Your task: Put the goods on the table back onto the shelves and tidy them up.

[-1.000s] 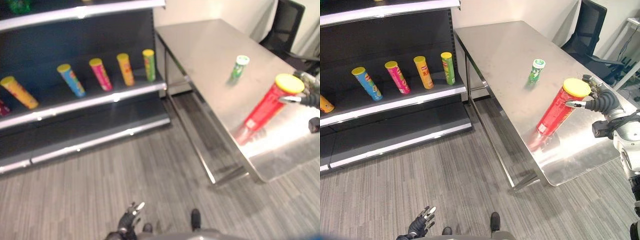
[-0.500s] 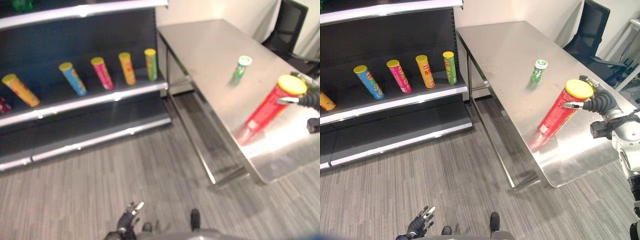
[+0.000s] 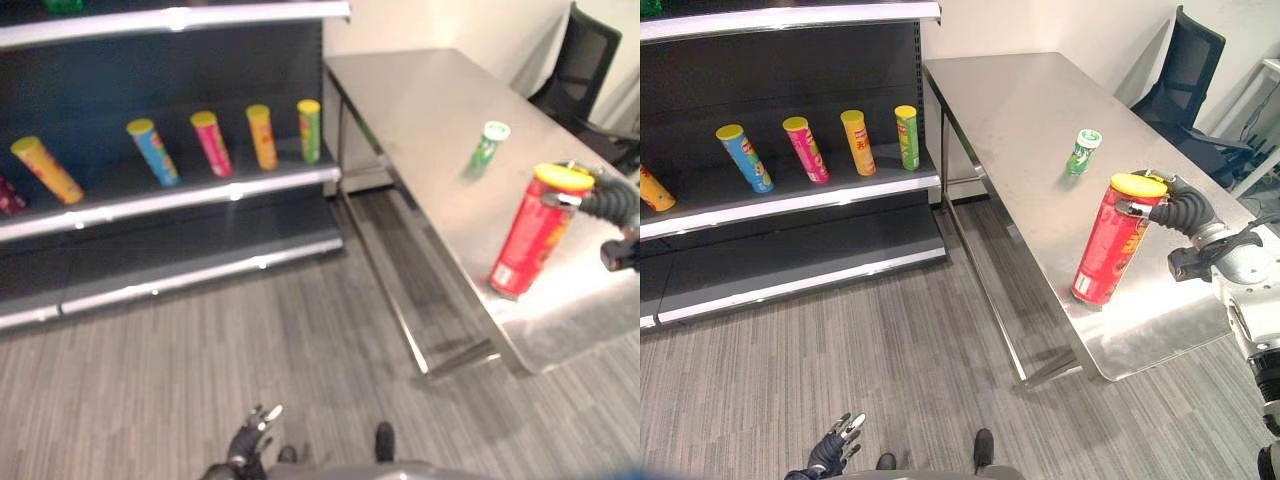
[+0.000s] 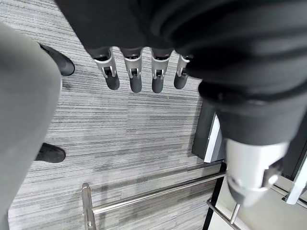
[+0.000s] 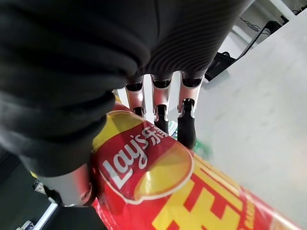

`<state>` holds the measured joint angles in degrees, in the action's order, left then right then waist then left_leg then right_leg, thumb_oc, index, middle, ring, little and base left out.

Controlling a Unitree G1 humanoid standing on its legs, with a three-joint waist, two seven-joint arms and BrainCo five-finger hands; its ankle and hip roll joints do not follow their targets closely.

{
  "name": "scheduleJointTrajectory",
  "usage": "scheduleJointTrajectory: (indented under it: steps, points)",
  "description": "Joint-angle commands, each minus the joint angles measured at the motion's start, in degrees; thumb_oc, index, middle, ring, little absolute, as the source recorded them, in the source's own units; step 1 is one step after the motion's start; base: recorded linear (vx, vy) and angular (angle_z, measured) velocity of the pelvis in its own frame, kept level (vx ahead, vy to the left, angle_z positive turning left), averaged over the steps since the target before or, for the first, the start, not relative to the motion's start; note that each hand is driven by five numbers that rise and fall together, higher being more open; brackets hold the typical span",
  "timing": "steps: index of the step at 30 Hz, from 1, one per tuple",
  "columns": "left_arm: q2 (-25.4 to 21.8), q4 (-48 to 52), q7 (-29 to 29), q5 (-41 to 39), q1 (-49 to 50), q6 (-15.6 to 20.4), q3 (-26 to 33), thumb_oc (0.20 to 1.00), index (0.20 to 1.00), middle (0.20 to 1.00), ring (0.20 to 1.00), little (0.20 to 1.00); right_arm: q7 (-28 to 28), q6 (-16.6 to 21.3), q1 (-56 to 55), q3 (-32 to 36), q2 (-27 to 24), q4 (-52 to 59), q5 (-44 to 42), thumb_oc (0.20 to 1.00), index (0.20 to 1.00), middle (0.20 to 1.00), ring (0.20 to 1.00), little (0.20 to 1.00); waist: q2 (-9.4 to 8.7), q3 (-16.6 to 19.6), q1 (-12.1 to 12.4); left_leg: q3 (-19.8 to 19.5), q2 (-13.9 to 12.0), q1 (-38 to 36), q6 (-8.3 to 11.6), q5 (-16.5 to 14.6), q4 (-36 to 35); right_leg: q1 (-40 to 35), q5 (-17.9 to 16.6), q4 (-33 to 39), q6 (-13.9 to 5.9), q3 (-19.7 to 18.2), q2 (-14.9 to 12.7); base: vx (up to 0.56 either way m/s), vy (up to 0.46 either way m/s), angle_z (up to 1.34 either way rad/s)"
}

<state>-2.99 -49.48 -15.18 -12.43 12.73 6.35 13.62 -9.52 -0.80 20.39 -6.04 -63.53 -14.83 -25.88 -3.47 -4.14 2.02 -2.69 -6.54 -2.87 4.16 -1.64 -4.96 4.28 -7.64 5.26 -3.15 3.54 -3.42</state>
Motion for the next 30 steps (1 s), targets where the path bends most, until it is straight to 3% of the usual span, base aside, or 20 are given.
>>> scheduleJointTrajectory:
  steps: [1, 2, 3, 8, 9, 10, 12, 15, 17, 19, 22, 23, 25, 29, 30]
  points:
    - [-1.15, 0.71, 0.1, 0.13, -1.48, 1.01, -1.1, 1.0, 1.0, 1.0, 1.0, 1.0, 1.78, 3.13, 6.58, -0.4, -0.35, 3.99, -0.88, 0.2, 0.2, 0.2, 0.2, 0.2, -0.74, 1.66, 1.47, -0.3, -0.64, 2.64, -2.39, 1.3, -0.04, -3.25, 3.45, -0.26, 1.93, -3.34, -3.05, -0.02, -0.03, -0.01]
    - [-1.12, 0.71, 0.15, 0.22, -1.53, 1.06, -0.81, 1.0, 1.0, 1.0, 1.0, 1.0, 2.63, 3.33, 6.93, -0.11, 0.8, 6.27, -1.02, 0.2, 0.2, 0.2, 0.2, 0.2, -0.73, 1.66, 1.42, -0.41, -0.66, 2.64, -2.4, 1.43, -0.04, -3.44, 3.39, -0.26, 1.9, -3.31, -3.03, -0.02, -0.071, 0.0]
    - [-0.64, 1.74, 0.17, 0.04, -1.39, 0.95, -0.08, 1.0, 1.0, 1.0, 1.0, 1.0, 4.62, 4.13, 8.35, 0.29, 5.0, 13.94, -2.28, 0.2, 0.2, 0.2, 0.2, 0.2, -0.57, 1.79, 1.63, -0.61, -0.87, 2.76, -2.52, 1.91, -0.04, -3.89, 3.26, -0.26, 1.91, -3.56, -2.78, -0.02, -0.057, 0.0]
    - [0.2, 2.97, 0.41, -0.5, -1.63, 0.84, 2.25, 1.0, 1.0, 1.0, 1.0, 1.0, 8.75, 4.62, 11.78, -2.85, 9.93, 29.15, -0.69, 0.2, 0.2, 0.2, 0.2, 0.2, -0.84, 1.24, 2.21, -1.86, -1.11, 4.02, -2.9, 2.94, -0.04, -4.49, 3.0, -0.26, 1.61, -4.54, -1.79, -0.05, -0.082, 0.19]
    - [0.98, 4.7, 0.28, -0.55, -1.1, 0.6, 2.18, 1.0, 1.0, 1.0, 1.0, 1.0, 10.44, 4.56, 14.78, -4.81, 11.54, 34.37, 1.22, 0.2, 0.2, 0.2, 0.2, 0.2, -1.24, -0.37, 3.42, -2.21, -0.82, 5.26, -2.25, 5.4, 3.92, -5.41, 2.03, -0.42, 1.4, -4.61, -2.14, -0.07, -0.061, 0.5]
    - [1.1, 4.68, 0.01, -0.33, -1.15, 0.55, 1.94, 1.0, 1.0, 1.0, 1.0, 1.0, 10.87, 4.63, 15.42, -5.2, 12.06, 35.62, 1.78, 0.2, 0.2, 0.2, 0.2, 0.2, -1.47, -1.1, 3.71, -1.62, -1.22, 5.89, -1.95, 4.97, 5.24, -5.7, 1.97, -0.67, 1.28, -4.14, -2.55, -0.09, -0.037, 0.6]
    - [1.3, 4.62, -0.85, 0.06, -1.56, 0.41, 1.56, 1.0, 1.0, 1.0, 1.0, 1.0, 11.34, 4.38, 15.94, -5.42, 14.76, 37.68, 2.92, 0.2, 0.2, 0.2, 0.2, 0.2, -1.81, -1.97, 3.73, -0.44, -4.13, 6.08, -2.23, 4.57, 4.03, -5.95, 1.83, -0.83, 1.09, -3.82, -3.6, -0.04, 0.041, 0.8]
    - [0.44, 4.19, -1.34, 0.71, -1.51, 0.15, 0.48, 1.0, 1.0, 1.0, 1.0, 1.0, 11.51, 3.84, 16.25, -6.06, 16.19, 39.68, 4.03, 0.2, 0.2, 0.2, 0.2, 0.2, -1.73, -2.16, 4.03, -0.51, -6.35, 5.79, -2.26, 5.56, 2.02, -6.54, 1.82, -0.59, 1.12, -3.87, -4.69, 0.01, 0.17, 0.73]
    - [-1.09, 3.71, -1.72, 1.89, -1.64, -0.01, -0.46, 1.0, 1.0, 1.0, 1.0, 1.0, 11.7, 3.18, 16.74, -6.3, 17.66, 39.89, 5.87, 0.2, 0.2, 0.2, 0.2, 0.2, -1.42, -1.51, 4.17, -1.77, -6.16, 5.42, -1.63, 6.6, 1.65, -6.17, 1.48, -0.26, 1.44, -3.87, -6.09, 0.03, 0.389, -0.02]
    - [-2.65, 3.38, -1.53, 1.67, -2.05, -0.31, -1.35, 1.0, 1.0, 1.0, 1.0, 1.0, 11.04, 2.6, 15.0, -5.9, 19.6, 39.71, 7.23, 0.2, 0.2, 0.2, 0.2, 0.2, -0.4, -0.16, 3.78, -1.5, -3.65, 4.96, -1.47, 5.3, -0.04, -5.08, 1.58, -0.26, 2.6, -3.15, -9.52, 0.0, 0.474, -0.08]
    - [-3.24, 4.5, -1.97, 0.54, -1.47, -0.35, -0.88, 1.0, 1.0, 1.0, 1.0, 1.0, 10.93, 2.18, 16.98, -8.0, 20.48, 38.76, 7.8, 0.2, 0.2, 0.2, 0.2, 0.2, 0.02, -0.78, 4.52, -0.7, -2.04, 4.9, -1.91, 4.05, -0.04, -3.8, 1.39, -0.26, 2.66, -2.6, -11.27, -0.08, 0.333, -0.29]
    - [-4.25, 4.49, -2.13, -0.09, -0.7, -0.36, 0.39, 1.0, 1.0, 1.0, 1.0, 1.0, 10.99, 1.8, 18.97, -10.03, 21.54, 37.75, 7.91, 0.2, 0.2, 0.2, 0.2, 0.2, 0.13, -1.28, 5.42, 0.42, -1.39, 4.88, -1.9, 3.56, -0.04, -3.65, 1.43, -0.26, 2.32, -0.66, -11.91, -0.11, 0.277, -0.6]
    - [-5.1, 4.14, -1.59, -0.43, -0.57, -0.44, 1.9, 1.0, 1.0, 1.0, 1.0, 1.0, 10.36, 1.54, 19.26, -11.61, 22.32, 36.89, 8.11, 0.2, 0.2, 0.2, 0.2, 0.2, -0.41, -2.06, 6.05, 1.21, -0.19, 4.47, -1.88, 3.37, -0.04, -4.94, 0.92, -0.51, 1.87, -0.27, -10.14, -0.11, 0.266, -0.91]
    - [-4.0, 3.69, -1.21, -1.2, 0.19, -0.37, 4.3, 1.0, 1.0, 1.0, 1.0, 1.0, 9.51, 1.64, 17.21, -11.02, 21.93, 36.98, 8.57, 0.2, 0.2, 0.2, 0.2, 0.2, -1.63, -2.38, 6.31, 0.86, 3.66, 5.5, -3.24, 3.5, -0.04, -7.82, 1.29, -2.81, 1.13, -2.62, -0.95, -0.09, 0.132, -0.26]
    - [-4.04, 3.7, -1.22, -1.2, 0.2, -0.36, 4.3, 1.0, 1.0, 1.0, 1.0, 1.0, 9.5, 1.65, 17.17, -10.98, 21.96, 37.0, 8.59, 0.2, 0.2, 0.2, 0.2, 0.2, -1.65, -2.36, 6.32, 0.85, 3.67, 5.64, -3.26, 3.74, -0.04, -7.67, 1.11, -2.83, 1.11, -2.64, -0.95, -0.06, 0.098, 0.11]
